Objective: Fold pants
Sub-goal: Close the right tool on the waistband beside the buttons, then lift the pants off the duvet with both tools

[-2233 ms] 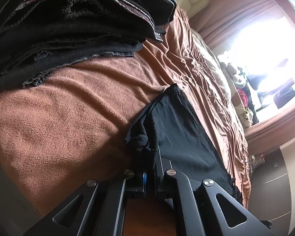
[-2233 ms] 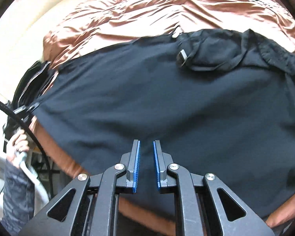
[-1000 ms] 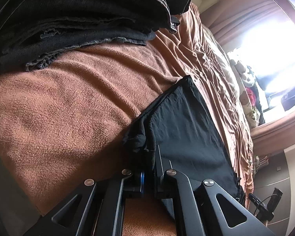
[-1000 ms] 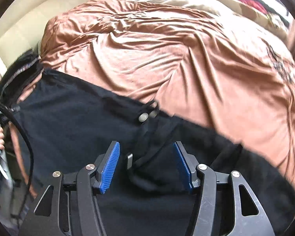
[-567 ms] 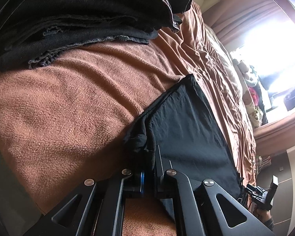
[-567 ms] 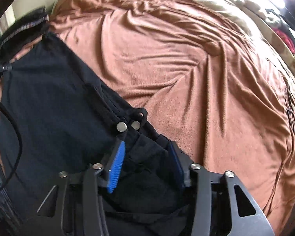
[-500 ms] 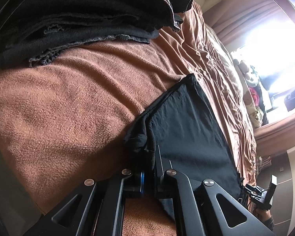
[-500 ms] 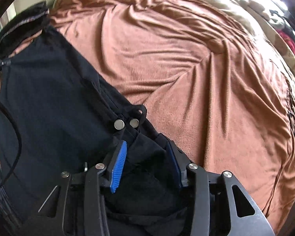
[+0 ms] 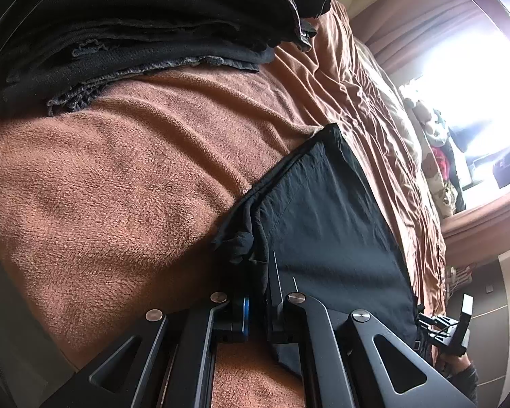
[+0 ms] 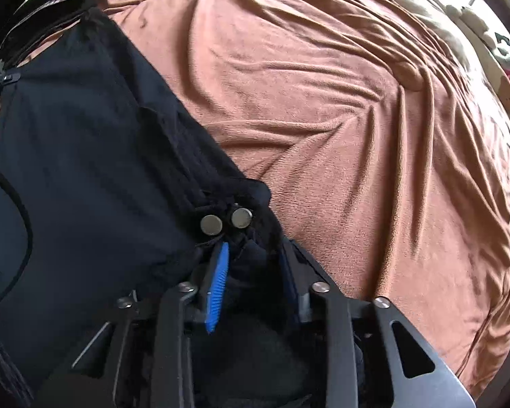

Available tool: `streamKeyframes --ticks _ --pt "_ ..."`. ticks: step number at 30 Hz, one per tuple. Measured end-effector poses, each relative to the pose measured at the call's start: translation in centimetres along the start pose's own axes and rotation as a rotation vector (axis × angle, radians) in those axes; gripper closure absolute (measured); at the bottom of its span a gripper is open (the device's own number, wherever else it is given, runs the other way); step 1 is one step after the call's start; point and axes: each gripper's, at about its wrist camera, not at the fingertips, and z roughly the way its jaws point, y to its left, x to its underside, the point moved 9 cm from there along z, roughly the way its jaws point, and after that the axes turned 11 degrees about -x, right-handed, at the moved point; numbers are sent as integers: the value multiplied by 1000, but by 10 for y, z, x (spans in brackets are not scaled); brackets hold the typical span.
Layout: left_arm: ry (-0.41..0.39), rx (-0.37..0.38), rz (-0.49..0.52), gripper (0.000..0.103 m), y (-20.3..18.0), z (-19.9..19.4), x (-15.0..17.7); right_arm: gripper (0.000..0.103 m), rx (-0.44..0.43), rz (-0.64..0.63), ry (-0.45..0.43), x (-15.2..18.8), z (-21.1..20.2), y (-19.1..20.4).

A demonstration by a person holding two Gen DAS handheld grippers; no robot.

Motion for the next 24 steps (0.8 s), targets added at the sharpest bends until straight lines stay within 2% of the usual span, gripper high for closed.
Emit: streamKeyframes --ticks 5,14,20,24 --pt "-2 -4 3 98 -4 -1 -2 100 60 -14 -15 3 -8 5" --pt "7 11 4 98 -12 0 5 101 113 32 -67 2 -24 0" --pt "4 -4 34 98 -14 7 5 101 141 68 -71 -1 -15 -8" --pt "-25 -11 61 98 -15 6 -3 101 162 121 -90 -3 -8 -13"
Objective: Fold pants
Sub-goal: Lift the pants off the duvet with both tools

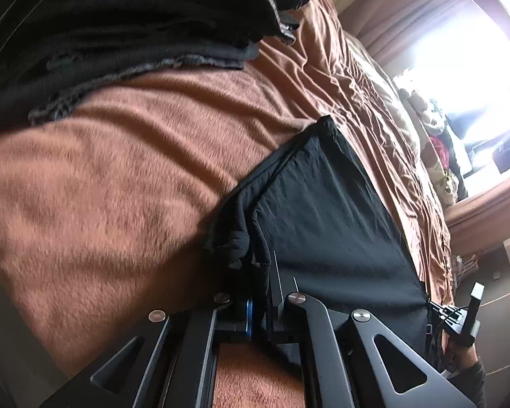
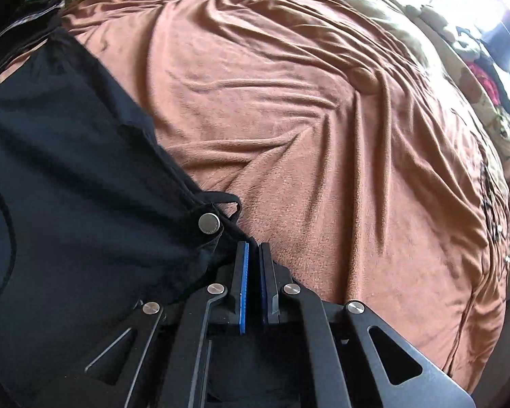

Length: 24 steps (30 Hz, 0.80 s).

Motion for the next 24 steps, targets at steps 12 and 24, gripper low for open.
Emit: streamKeyframes --ticks 12,24 --pt "-7 67 -58 98 5 -9 -15 95 -37 203 -91 7 -42 2" --pt "24 62 -33 84 -4 -3 -4 95 -221 421 -158 59 -91 38"
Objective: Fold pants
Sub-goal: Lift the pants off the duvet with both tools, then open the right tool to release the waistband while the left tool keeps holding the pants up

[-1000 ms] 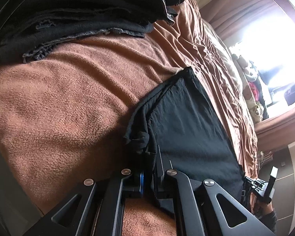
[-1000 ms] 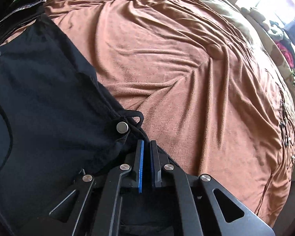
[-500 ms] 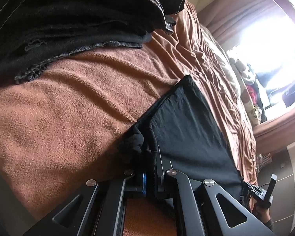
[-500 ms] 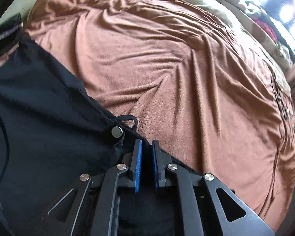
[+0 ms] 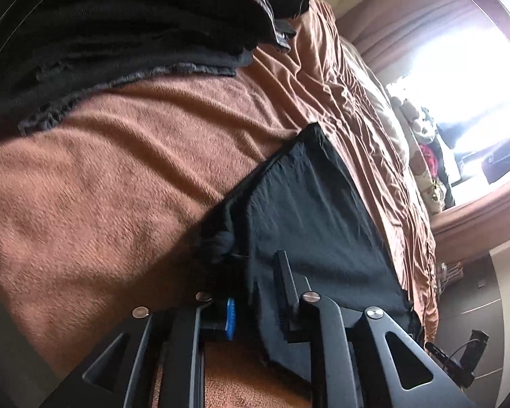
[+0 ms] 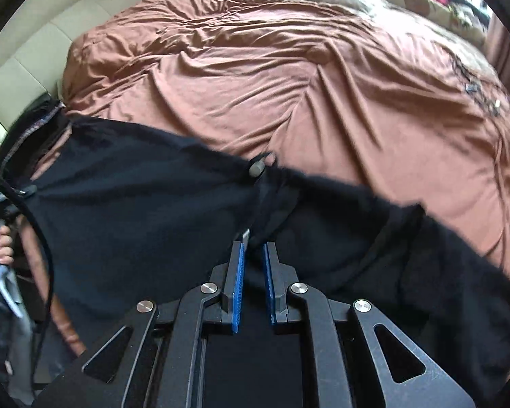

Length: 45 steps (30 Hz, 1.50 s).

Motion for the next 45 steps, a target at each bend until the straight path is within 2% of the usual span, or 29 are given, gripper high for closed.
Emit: streamKeyframes --ticks 3,4,5,12,18,30,36,45 --pt "2 -11 18 86 -2 5 3 95 -31 53 -10 15 -5 3" --pt "-2 -15 23 95 -2 5 2 95 -39 67 -10 18 -4 3" --pt "-6 -22 27 99 -2 5 1 94 -51 87 -9 24 -3 3" --pt "-48 42 55 101 -24 -19 -13 95 -111 157 17 60 11 12" --pt "-84 104 107 101 -65 -49 -28 95 -126 186 29 82 16 19" --pt "-184 242 288 101 -209 -135 -48 95 -195 207 -11 124 -5 39" --pt "-222 301 400 101 -285 -176 -35 95 -230 225 -66 133 -18 47" --pt "-258 381 540 101 -384 -226 5 94 -222 240 -200 146 -76 30"
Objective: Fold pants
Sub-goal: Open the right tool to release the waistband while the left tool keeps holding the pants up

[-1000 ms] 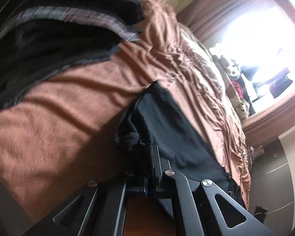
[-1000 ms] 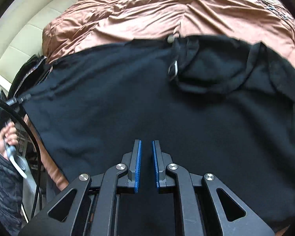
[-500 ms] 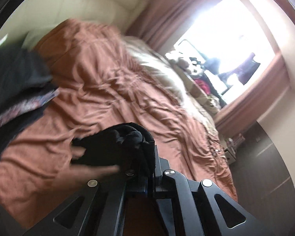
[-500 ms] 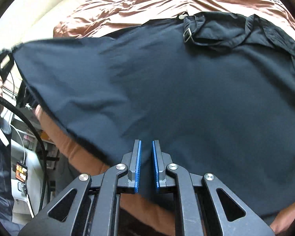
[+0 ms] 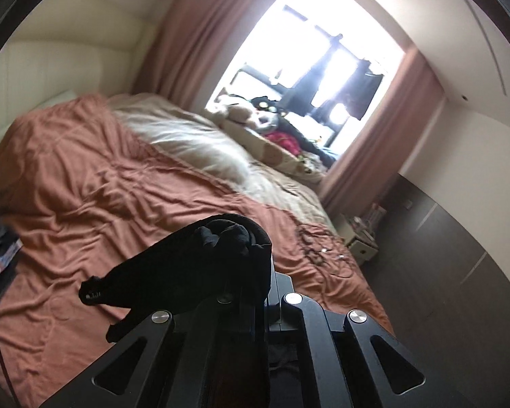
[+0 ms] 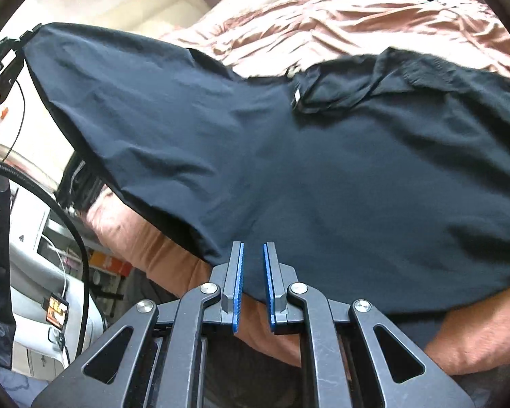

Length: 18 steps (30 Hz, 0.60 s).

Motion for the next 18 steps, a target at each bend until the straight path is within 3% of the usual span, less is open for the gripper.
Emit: streamKeyframes --ticks 1,4,14,18 --pt "-4 6 8 101 -8 -3 -3 90 3 -2 -14 2 -6 0" --pt "-21 32 36 101 -40 -9 -10 45 -4 0 -65 5 -30 -2" --pt "1 84 144 101 -128 -1 2 43 -5 28 -210 28 -106 -20" --pt "7 70 176 101 -159 6 10 43 1 50 -251 42 -130 -30"
